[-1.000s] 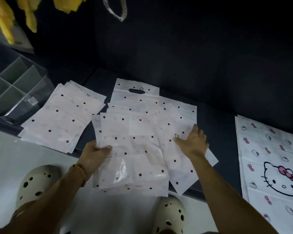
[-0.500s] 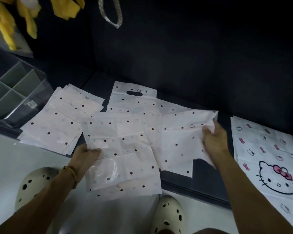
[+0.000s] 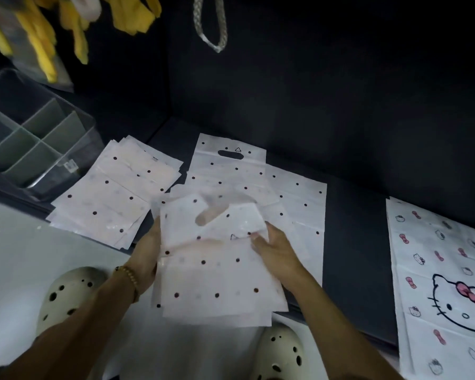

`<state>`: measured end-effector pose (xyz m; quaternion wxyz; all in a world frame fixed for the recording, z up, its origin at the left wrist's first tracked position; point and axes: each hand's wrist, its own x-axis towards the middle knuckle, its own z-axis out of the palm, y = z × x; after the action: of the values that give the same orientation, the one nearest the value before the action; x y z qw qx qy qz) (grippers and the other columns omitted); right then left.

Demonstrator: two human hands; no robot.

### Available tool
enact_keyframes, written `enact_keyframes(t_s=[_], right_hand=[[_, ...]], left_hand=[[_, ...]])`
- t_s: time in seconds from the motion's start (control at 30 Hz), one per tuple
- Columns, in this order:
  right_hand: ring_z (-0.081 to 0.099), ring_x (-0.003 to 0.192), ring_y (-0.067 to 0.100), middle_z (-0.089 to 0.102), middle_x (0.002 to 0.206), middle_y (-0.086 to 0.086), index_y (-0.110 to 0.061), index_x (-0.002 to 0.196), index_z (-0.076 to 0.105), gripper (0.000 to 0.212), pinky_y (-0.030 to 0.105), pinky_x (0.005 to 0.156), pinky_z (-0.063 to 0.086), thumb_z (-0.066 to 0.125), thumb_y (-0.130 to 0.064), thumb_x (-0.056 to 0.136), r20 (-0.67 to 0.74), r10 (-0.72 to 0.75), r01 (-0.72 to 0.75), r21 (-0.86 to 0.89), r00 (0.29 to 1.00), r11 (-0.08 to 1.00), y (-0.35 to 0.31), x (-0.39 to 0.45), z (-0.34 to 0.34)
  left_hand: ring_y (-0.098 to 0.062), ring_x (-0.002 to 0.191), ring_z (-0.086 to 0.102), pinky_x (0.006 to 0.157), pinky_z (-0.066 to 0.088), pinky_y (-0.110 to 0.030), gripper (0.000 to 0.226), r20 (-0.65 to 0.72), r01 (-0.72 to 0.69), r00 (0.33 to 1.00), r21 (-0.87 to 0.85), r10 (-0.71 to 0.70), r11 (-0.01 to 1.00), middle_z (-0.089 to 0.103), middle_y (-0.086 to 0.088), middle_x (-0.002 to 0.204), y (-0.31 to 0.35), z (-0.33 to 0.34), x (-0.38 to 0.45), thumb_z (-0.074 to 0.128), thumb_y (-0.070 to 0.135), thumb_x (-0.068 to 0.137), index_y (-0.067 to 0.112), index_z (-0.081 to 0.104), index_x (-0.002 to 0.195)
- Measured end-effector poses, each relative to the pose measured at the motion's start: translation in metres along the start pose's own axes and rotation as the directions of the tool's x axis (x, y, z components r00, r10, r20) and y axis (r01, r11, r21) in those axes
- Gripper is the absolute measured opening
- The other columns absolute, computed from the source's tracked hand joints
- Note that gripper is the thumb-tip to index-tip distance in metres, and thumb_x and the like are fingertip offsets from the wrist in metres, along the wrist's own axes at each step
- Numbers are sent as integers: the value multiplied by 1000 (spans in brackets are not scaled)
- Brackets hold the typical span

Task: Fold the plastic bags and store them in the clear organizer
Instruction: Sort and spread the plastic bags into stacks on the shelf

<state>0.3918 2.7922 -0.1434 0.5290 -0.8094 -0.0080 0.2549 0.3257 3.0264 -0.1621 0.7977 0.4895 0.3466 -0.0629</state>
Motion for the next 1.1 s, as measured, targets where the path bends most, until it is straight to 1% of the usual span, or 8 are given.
enact_keyframes(t_s=[0.23,0.43,0.53,0.6,0.7,0.87,1.03,1.1], right_hand=[[66,84,19,67,97,3,-18,98,62,18,33,74,54,46,-20,90,-79,121,-135,-199,989,971,-1,19,9],[67,82,18,70,89,-3,-20,91,68,25,29,71,53,62,-42,80,85,202,-155,-382,976,911,-8,29,10],[66,87,14,68,92,-6,-21,97,64,55,24,67,48,65,-69,69,-46,180,-186,-283,983,941,-16,43,1],[63,97,17,65,101,-4,-17,107,60,55,24,71,47,65,-63,76,-306,77,-160,-258,949,953,-17,57,-1],[47,122,30,50,129,12,-4,133,43,73,38,92,46,69,-49,82,-482,26,-226,-362,876,904,-16,78,3],[57,113,29,60,120,11,-5,120,51,60,36,88,51,77,-38,77,-430,218,-385,-353,876,853,-16,100,8],[58,109,28,60,120,10,-2,112,62,35,29,86,50,70,-17,81,-433,213,-391,-380,876,838,-20,114,13],[57,101,23,54,118,3,-5,118,55,44,28,82,46,73,-18,80,-444,203,-319,-203,873,926,-21,115,19]], left_hand=[[-34,111,62,82,55,-42,82,269,102,962,-186,-49,977,65,-10,122,0,-7,-10,26,81,75,26,55,129],[-18,76,71,60,53,-28,28,-126,-121,978,300,165,946,73,-5,98,-18,-13,-5,79,31,70,20,69,94],[-20,84,71,73,54,-36,39,-110,-98,987,175,119,980,73,-5,100,-19,-15,-2,64,54,77,20,71,96],[-24,96,69,86,52,-43,64,-9,-28,1000,-8,28,1000,72,-3,106,-16,-19,-2,52,72,71,24,69,110],[-25,94,69,80,56,-42,65,18,-90,996,132,88,987,72,-3,104,-15,-22,-2,69,60,62,20,64,114],[-18,85,69,64,56,-26,37,-50,-123,987,361,151,925,73,6,95,-19,-24,3,76,2,75,16,64,106],[-16,81,71,62,57,-25,37,-22,-138,987,362,156,922,74,3,93,-23,-30,4,71,-6,76,16,64,106],[-12,77,71,58,55,-21,36,-25,-136,987,379,157,915,74,6,89,-23,-30,4,71,-6,76,17,65,103]])
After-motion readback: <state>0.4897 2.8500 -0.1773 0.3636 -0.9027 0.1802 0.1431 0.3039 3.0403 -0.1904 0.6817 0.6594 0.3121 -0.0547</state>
